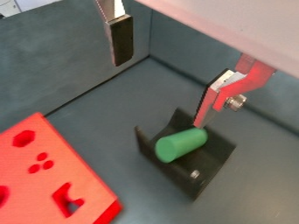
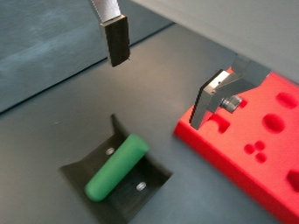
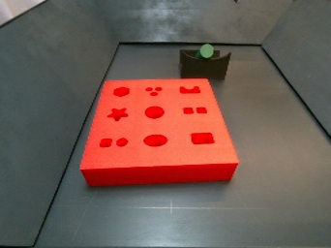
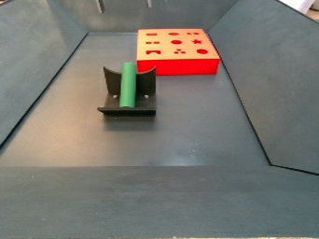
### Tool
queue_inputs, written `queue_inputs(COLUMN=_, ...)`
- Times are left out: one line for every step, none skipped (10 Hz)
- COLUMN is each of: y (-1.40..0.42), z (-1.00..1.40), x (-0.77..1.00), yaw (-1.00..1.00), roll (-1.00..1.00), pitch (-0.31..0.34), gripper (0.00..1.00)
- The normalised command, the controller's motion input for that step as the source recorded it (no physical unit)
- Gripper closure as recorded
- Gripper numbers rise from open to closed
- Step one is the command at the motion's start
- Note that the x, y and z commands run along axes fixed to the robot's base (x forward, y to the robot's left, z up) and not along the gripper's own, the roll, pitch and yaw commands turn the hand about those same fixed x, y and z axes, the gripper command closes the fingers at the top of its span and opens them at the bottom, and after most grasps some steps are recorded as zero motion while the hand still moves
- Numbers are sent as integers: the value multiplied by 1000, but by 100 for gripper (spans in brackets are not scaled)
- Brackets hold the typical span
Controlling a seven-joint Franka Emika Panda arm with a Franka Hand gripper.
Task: Pick up the round object. Move up. Place the round object on the fixture. Regrasp the round object. Move to above the board. Insert the round object.
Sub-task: Regrasp the round object.
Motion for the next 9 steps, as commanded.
queue_inputs(y=-20, z=4, x=-24, yaw=41, roll=1000, pitch=-11, gripper=0)
queue_inputs(y=-16, z=3, x=-24, yaw=42, roll=1000, pitch=-10, gripper=0)
queue_inputs(y=-19, z=4, x=-14, yaw=44, roll=1000, pitch=-7, gripper=0)
queue_inputs(y=-19, z=3, x=-2, yaw=46, roll=1000, pitch=-3, gripper=0)
queue_inputs(y=-19, z=-7, x=16, yaw=48, roll=1000, pitch=5, gripper=0)
queue_inputs(y=-23, z=-8, x=27, yaw=49, roll=1000, pitch=10, gripper=0)
queue_inputs(y=-24, z=-9, x=43, yaw=53, roll=1000, pitch=22, gripper=0)
queue_inputs(y=-27, z=-9, x=56, yaw=57, roll=1000, pitch=34, gripper=0)
queue_inputs(y=-28, z=-16, x=71, yaw=62, roll=1000, pitch=51, gripper=0)
